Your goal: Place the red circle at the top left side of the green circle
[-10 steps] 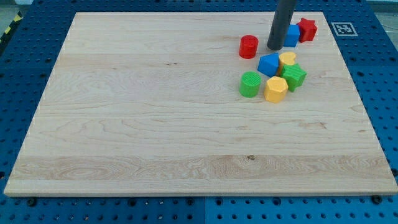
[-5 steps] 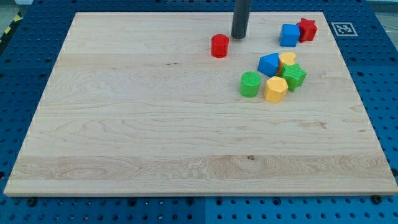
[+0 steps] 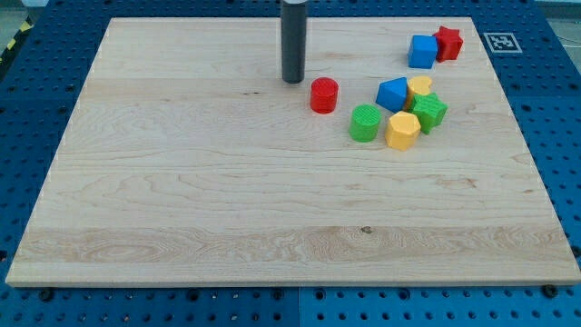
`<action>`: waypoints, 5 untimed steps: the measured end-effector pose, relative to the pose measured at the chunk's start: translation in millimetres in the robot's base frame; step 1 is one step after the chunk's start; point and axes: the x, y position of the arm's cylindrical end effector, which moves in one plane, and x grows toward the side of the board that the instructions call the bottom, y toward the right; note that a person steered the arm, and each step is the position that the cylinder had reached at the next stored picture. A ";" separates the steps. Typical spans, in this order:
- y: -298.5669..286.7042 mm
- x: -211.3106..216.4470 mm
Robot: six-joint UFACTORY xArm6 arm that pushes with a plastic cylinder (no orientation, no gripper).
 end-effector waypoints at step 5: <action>56.0 16.8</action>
